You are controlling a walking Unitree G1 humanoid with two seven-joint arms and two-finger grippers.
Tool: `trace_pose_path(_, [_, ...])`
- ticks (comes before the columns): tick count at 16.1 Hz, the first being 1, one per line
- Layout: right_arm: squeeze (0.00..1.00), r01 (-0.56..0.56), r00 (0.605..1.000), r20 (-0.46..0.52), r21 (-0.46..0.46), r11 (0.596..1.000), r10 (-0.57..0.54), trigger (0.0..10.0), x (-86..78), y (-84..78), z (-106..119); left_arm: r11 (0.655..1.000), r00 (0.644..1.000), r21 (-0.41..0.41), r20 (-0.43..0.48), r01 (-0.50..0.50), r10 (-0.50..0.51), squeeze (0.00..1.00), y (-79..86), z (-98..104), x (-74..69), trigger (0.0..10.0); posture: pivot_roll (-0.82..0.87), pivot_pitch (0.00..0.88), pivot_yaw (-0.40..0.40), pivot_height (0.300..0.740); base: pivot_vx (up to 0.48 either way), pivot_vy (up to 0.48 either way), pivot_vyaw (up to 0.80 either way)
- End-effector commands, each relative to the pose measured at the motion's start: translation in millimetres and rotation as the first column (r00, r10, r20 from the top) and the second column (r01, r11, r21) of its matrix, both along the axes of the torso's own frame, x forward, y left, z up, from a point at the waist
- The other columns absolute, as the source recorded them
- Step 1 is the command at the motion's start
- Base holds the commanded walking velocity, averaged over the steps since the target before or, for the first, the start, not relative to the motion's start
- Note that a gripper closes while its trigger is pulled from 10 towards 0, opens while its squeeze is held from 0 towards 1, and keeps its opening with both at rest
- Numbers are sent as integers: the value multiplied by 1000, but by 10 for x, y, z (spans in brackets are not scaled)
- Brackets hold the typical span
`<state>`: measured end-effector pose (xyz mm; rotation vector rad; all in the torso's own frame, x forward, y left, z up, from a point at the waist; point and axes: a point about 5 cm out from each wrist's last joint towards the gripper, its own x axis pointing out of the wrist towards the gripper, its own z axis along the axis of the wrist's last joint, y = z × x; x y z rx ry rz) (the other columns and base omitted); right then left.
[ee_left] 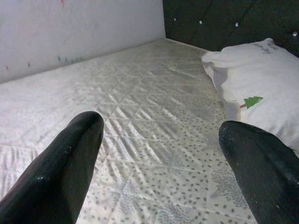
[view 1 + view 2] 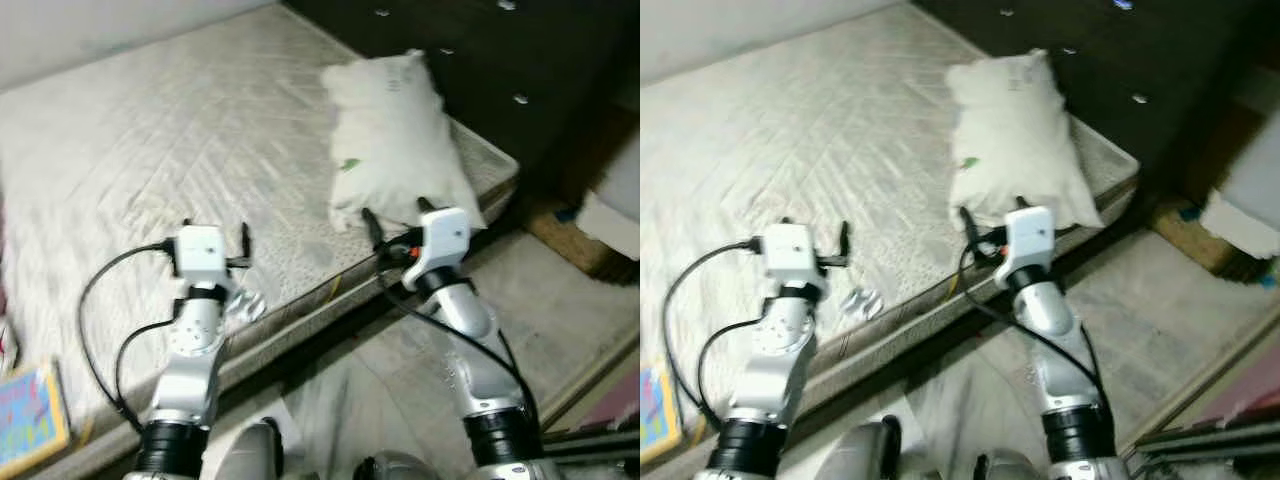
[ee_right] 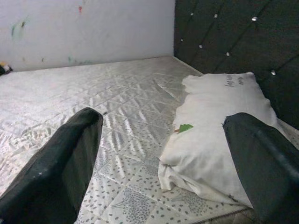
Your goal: Clean up the room
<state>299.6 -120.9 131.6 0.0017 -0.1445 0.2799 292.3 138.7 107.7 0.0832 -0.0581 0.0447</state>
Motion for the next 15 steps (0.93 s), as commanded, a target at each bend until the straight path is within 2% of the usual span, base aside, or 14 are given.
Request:
trace_pose_path(1, [0,-32,999,0,16,999,32,10000,7,88,20,1000,1000,16,-1,-14,14,0,67,-8,-12,10000,-12,168,-14,740,0,0,781])
trace_pose_path(9, [0,-61,998,2,35,998,61,10000,1,130,39,1000,1000,-3,8,12,-12,0,54,-10,-24,10000,-14,175,-24,740,0,0,741])
trace_pose_path(15, [0,-61,998,-6,37,997,61,10000,3,137,26,999,999,-18,21,42,-41,0,25,3,-25,10000,-15,177,-24,740,0,0,0])
